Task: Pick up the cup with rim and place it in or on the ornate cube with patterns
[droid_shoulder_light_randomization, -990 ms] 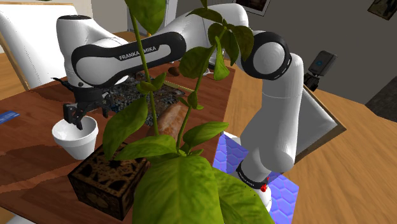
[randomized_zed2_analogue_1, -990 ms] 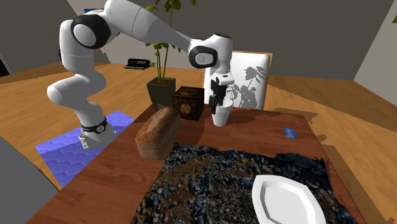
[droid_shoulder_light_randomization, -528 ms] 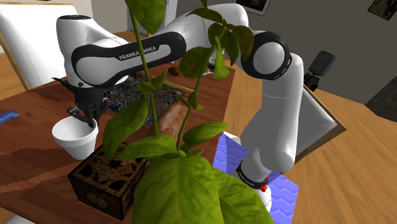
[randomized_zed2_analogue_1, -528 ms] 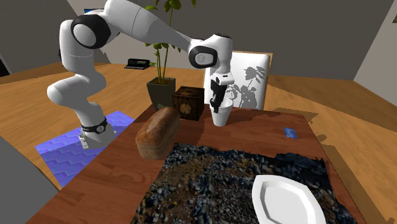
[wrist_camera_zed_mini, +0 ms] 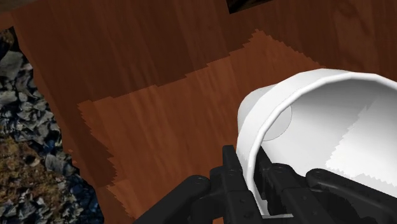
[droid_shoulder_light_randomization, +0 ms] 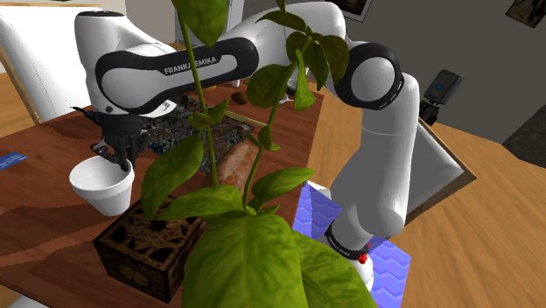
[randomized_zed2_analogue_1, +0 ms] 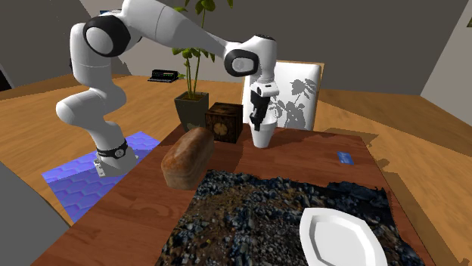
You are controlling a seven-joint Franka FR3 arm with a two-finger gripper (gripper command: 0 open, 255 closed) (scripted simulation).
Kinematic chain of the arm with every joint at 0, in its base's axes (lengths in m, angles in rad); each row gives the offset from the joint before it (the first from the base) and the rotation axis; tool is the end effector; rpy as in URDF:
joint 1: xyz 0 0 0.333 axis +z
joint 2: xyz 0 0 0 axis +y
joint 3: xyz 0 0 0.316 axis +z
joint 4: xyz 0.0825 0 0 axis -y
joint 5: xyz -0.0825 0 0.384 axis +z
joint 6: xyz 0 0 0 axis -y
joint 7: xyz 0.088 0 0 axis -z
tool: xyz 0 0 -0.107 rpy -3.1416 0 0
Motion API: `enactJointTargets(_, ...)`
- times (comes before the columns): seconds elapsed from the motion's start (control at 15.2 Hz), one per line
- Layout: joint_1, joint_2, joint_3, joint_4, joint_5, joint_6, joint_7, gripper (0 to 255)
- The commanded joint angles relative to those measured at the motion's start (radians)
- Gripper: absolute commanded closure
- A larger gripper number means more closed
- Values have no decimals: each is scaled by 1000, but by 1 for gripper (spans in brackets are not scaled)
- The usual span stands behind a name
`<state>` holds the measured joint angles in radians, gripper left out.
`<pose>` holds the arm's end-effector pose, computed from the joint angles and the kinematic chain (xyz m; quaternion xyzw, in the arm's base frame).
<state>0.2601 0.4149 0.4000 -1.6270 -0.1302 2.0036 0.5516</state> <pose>0.5481 0.3769 0.3959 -0.9976 -0.0666 0.0129 0.0152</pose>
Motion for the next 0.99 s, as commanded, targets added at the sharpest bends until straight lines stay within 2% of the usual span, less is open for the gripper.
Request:
enactJointTargets(0.0, -1, -9, 2, 16, 4, -23, -3, 255)
enactJointTargets(0.92, 3, -42, 11, 158, 21, -197, -10, 255)
